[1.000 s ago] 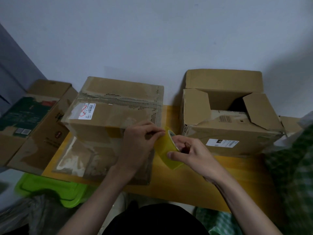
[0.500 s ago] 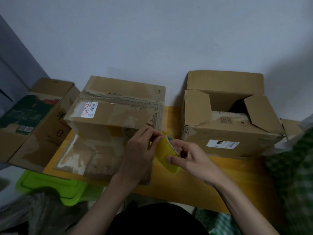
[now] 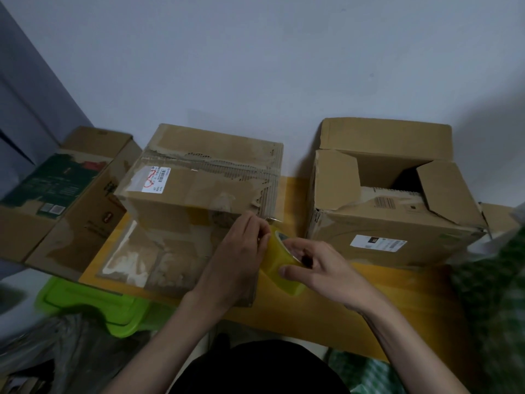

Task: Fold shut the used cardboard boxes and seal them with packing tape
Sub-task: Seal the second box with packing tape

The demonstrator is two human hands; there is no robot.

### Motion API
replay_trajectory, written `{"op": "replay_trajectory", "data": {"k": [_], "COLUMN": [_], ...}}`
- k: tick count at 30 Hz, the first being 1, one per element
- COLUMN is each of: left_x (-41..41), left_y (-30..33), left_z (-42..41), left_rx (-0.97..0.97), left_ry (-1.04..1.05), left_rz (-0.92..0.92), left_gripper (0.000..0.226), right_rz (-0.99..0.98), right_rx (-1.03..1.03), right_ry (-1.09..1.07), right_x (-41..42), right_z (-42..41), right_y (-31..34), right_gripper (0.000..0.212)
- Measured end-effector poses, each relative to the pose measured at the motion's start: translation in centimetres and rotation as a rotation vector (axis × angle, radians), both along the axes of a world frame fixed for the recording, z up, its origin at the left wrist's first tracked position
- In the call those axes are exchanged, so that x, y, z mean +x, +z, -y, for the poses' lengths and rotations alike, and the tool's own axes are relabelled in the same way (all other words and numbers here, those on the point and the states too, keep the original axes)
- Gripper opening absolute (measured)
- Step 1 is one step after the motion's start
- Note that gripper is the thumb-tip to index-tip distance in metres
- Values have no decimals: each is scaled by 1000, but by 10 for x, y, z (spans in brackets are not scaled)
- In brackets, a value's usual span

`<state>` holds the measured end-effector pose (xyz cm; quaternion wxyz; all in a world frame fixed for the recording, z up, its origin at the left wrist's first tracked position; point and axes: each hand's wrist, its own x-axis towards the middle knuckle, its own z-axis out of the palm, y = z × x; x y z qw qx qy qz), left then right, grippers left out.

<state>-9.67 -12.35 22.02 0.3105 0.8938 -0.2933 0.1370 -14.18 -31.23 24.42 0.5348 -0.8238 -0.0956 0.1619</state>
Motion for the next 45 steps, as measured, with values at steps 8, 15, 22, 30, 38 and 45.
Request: {"op": "replay_trajectory", "data": {"k": [8,15,22,30,38,45], "left_x": [-2,-5,-9,-9,9,43], "left_y": [-1,2,3,7,37,62], "left_z": [-8,-20,-11,-14,-46,-89], "left_rx": [-78,-349,-447,-238,-349,-450], "left_ry": [-84,16,119,174,262,136], "left_rz": [-212,-455,-411,-234,-634,-970], "left_gripper": [10,24,11,7,14,12], "right_rz": [-91,-94,-82,15,36,-67], "right_rx": [25,63,10,-112,-285,-214], "right_ry": [-16,-17,-24,-40,-166,-164], "right_x": [-3,-8,-4,8,33,53], "right_z": [4,8,4,-13,-44,-67], "right_y": [2,4,4,4,16,26], "right_gripper": [24,22,16,5,39,70]}}
